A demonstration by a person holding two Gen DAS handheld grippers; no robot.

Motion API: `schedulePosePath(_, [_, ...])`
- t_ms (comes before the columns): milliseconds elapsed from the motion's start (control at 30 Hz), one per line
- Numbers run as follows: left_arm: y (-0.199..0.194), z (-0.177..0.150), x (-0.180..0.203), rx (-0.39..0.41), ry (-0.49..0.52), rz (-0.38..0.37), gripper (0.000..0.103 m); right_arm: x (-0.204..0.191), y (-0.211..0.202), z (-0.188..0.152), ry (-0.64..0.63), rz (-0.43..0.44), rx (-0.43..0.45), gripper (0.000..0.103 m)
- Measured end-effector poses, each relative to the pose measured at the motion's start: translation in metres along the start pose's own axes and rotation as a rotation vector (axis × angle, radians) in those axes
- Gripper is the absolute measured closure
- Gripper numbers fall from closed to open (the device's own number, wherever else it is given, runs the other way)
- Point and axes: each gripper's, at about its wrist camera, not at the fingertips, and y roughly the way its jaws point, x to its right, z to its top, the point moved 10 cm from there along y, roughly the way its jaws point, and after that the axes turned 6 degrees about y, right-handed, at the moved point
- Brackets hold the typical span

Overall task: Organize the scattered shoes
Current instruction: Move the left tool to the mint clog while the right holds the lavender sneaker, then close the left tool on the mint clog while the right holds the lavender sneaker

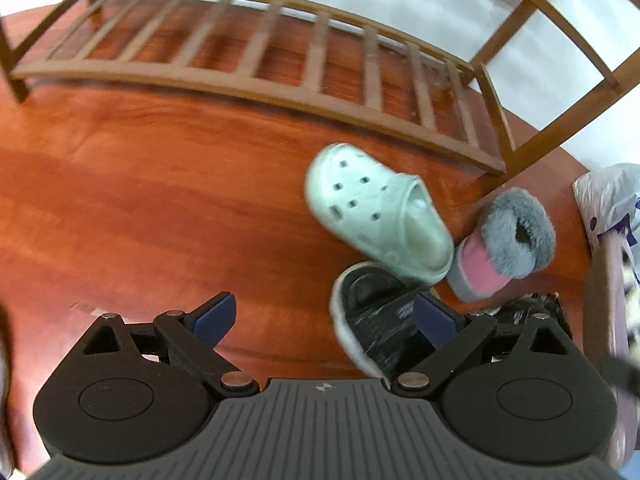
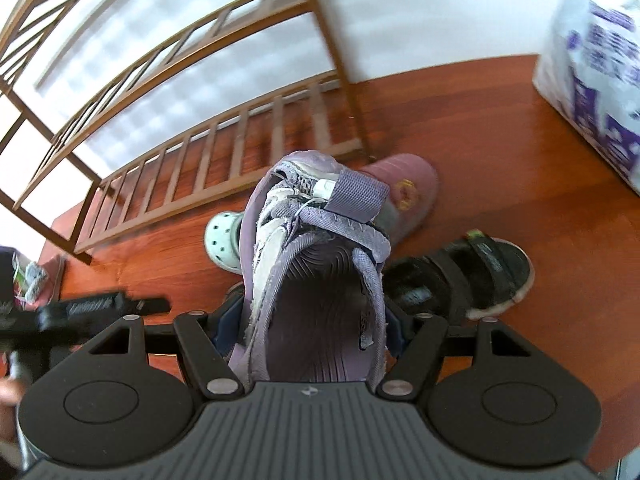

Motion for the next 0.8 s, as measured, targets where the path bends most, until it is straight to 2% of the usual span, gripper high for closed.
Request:
schedulePosePath(167, [0.031, 0.018, 0.022, -0.023, 0.042, -0.006, 0.007, 0.031, -0.018, -0.008, 0.064, -0.036, 0.023, 0.028])
schedulePosePath(500, [0.066, 0.042, 0.032, -0.038, 0.081, 0.029, 0.007, 0.069, -0.038, -0.015, 0.160, -0.086, 0.069, 0.028])
schedulePosePath(667, [0.082, 0.051, 0.033, -0.051, 0.097, 0.051, 0.009, 0.083, -0.043, -0.016, 0.201, -0.107, 0.085, 0.028])
schedulePosePath(800, [0.092, 0.056, 0.031, -0.063, 0.102, 0.068, 0.015, 0.089, -0.046, -0.018, 0.224, -0.116, 0.093, 0.028])
